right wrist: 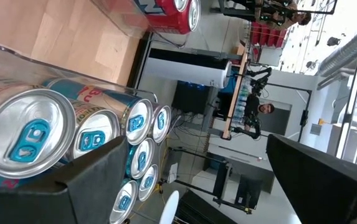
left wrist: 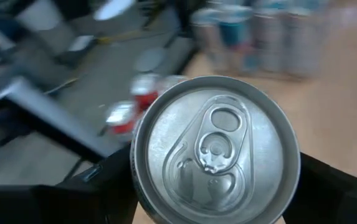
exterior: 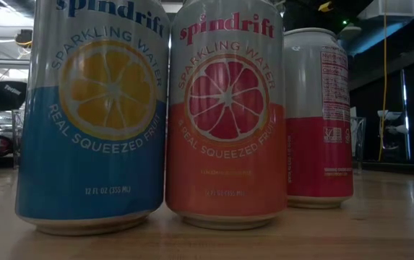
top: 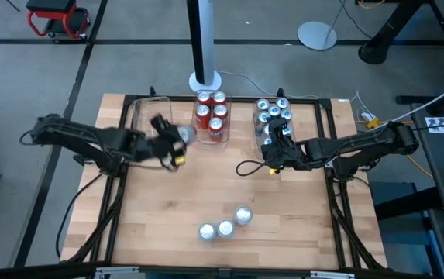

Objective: Sort soda cans
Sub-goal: Put the blue-white soda can into the top left transparent bin

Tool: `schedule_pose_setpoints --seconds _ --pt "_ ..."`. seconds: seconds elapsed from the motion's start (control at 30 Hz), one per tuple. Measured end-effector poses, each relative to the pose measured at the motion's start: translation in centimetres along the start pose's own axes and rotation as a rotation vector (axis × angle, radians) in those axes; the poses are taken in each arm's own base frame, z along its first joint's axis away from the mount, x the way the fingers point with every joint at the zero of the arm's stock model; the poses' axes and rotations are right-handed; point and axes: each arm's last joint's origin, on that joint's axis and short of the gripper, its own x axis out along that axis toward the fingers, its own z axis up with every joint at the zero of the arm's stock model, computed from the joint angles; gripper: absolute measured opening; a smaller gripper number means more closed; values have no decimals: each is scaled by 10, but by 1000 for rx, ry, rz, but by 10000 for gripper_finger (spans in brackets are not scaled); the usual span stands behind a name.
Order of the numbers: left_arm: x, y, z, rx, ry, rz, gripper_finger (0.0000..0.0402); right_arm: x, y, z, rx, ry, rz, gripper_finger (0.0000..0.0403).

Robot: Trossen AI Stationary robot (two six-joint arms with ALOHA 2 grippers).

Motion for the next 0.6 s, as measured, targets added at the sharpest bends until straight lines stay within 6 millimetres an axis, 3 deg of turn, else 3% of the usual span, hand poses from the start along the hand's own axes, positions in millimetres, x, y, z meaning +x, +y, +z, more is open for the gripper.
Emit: schedule_pose_setpoints --seconds 0.27,0.6 --pt "21 64 -7 -118 113 262 282 0 0 0 -1 0 0 380" --pt "60 108 -44 -217 279 464 283 0 0 0 -1 0 0 380"
